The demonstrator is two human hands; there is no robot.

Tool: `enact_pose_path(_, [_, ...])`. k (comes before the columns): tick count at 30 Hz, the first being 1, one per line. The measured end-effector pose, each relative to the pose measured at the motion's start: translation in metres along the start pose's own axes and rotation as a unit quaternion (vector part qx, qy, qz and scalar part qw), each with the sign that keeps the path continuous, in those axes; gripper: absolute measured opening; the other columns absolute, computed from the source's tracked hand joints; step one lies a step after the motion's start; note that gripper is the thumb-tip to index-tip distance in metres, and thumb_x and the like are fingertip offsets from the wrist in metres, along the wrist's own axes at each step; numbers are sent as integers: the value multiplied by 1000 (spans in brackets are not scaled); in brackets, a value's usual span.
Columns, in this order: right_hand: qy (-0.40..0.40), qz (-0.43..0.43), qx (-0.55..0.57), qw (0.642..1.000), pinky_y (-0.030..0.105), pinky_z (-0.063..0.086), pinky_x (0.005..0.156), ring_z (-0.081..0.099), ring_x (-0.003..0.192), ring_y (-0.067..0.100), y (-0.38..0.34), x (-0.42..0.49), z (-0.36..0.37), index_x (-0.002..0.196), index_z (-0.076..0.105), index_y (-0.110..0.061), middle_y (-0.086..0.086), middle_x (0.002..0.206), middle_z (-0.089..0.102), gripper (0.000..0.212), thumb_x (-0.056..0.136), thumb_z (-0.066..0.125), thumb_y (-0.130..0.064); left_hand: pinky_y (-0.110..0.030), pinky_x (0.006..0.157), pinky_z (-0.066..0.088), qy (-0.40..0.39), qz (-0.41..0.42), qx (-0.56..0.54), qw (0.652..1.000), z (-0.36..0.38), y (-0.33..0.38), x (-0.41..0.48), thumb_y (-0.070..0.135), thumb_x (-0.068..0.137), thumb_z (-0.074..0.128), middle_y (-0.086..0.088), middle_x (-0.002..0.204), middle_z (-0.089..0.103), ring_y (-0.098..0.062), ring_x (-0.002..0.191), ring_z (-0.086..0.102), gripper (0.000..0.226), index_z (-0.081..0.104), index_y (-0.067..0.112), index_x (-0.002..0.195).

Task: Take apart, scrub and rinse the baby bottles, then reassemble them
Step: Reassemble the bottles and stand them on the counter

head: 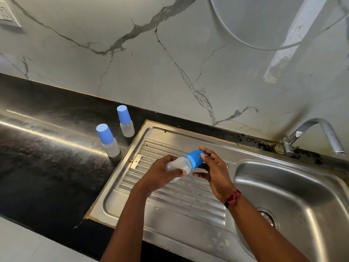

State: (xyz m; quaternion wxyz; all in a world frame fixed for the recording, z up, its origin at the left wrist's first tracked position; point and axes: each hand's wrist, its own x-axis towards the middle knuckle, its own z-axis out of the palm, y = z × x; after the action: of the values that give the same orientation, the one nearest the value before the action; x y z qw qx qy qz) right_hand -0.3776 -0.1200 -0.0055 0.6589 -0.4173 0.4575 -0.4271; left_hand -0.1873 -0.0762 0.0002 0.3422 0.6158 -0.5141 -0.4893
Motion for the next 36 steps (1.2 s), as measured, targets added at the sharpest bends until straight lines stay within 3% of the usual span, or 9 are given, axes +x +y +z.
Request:
enact_pose_path(13, [-5,1,12,1000,36,59,75,69,101,25,0,0,3,129,60,-19,10,120,66,30,99,54,-23,-19,80,53,-10,7,-18,1000,-2,0,0,26,88,73,2,107,60,-16,100,60,37,55,24,120])
enact_pose_path(21, [-13,8,37,999,45,60,85,69,106,30,4,0,2,129,60,-14,10,121,67,35,95,58,-20,-11,70,49,3,14,-16,1000,3,-1,-1,24,88,73,5,103,59,-14,94,60,36,55,22,119])
enact_pose_path(29, [3,-16,18,1000,42,60,85,69,105,29,2,3,4,130,57,-13,11,123,64,32,98,55,-17,-18,75,53,50,-1,-75,996,17,3,0,26,87,73,3,102,59,-16,94,61,34,55,24,117])
enact_pose_path(36, [3,-33,-15,999,41,60,83,68,105,29,-9,12,6,128,58,-10,14,124,63,33,97,58,-18,-24,66,53,48,-6,-122,991,14,5,0,24,88,72,-2,99,59,-18,89,61,33,57,22,116])
